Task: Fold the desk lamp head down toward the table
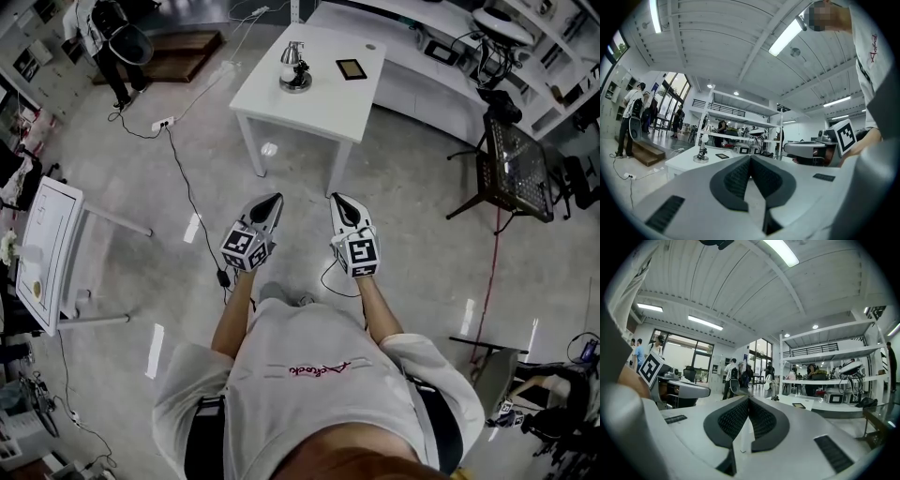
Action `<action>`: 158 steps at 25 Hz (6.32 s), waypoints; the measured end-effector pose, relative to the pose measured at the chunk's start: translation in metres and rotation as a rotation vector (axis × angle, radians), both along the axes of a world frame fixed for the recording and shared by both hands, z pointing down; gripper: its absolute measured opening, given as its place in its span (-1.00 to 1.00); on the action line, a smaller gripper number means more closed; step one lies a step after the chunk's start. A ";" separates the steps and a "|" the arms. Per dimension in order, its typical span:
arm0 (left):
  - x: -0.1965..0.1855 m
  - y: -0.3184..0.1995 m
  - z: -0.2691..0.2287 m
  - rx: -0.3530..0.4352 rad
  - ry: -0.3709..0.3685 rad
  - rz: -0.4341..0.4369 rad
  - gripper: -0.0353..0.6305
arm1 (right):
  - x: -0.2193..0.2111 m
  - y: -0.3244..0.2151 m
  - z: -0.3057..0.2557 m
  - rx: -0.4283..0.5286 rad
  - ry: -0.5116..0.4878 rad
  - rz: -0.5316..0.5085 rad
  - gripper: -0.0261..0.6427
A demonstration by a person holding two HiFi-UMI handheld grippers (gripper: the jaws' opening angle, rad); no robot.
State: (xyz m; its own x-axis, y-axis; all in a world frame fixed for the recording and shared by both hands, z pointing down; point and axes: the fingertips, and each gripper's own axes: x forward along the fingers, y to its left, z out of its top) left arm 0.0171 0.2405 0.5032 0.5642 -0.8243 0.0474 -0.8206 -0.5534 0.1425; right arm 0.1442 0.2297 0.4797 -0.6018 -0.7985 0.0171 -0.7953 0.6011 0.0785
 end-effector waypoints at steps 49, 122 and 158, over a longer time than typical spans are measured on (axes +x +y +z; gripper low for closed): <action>-0.112 -0.347 0.007 -0.003 0.001 0.102 -0.83 | -0.098 -0.328 0.007 -0.029 0.013 0.134 -0.94; -0.066 -0.595 0.108 -0.114 -0.041 0.211 -0.21 | -0.083 -0.494 0.118 -0.255 0.031 0.109 -0.94; -0.012 -0.652 0.088 -0.062 -0.065 0.324 -0.44 | -0.125 -0.520 0.045 0.016 0.174 -0.121 -0.94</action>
State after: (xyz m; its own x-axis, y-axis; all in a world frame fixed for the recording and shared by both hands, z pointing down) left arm 0.0046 -0.4117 0.5913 0.7906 -0.5970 0.1362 -0.6118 -0.7790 0.1372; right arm 0.0196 -0.2902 0.5246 -0.6822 -0.7217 0.1172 -0.6913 0.6889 0.2182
